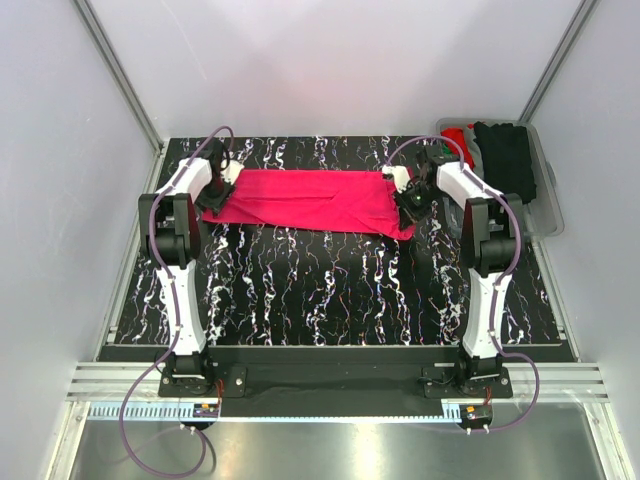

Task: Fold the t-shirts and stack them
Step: Fold the tshirt

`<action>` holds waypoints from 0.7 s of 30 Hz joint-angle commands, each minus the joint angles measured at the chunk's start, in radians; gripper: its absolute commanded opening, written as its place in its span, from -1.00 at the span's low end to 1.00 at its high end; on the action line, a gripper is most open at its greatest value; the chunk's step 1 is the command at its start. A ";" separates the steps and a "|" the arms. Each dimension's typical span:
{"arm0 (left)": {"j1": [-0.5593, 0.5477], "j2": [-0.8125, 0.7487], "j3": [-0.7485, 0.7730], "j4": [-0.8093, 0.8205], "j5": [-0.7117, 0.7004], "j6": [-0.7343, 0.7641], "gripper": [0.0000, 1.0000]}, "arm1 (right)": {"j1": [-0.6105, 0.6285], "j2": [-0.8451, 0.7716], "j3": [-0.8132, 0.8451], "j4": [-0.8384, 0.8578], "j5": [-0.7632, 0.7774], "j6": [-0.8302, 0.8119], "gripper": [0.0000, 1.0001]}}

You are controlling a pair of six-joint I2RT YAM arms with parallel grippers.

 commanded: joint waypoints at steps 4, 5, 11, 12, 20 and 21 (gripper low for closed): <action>0.006 -0.023 -0.030 0.016 -0.034 0.023 -0.14 | -0.044 -0.010 0.060 -0.003 0.045 -0.015 -0.98; 0.009 -0.028 -0.037 0.016 -0.034 0.023 -0.14 | -0.045 -0.010 0.061 -0.004 0.048 -0.016 -0.98; 0.015 -0.054 -0.074 0.014 -0.035 0.020 -0.16 | -0.053 -0.017 0.061 -0.004 0.051 -0.025 -0.98; 0.013 -0.057 -0.081 0.016 -0.034 0.020 -0.15 | -0.053 -0.020 0.060 -0.004 0.049 -0.024 -0.98; 0.018 -0.115 -0.161 0.021 -0.028 0.004 -0.16 | -0.053 -0.039 0.045 -0.018 0.038 -0.024 -0.95; 0.019 -0.123 -0.179 0.024 -0.026 0.004 -0.16 | -0.053 -0.040 0.041 -0.018 0.038 -0.024 -0.95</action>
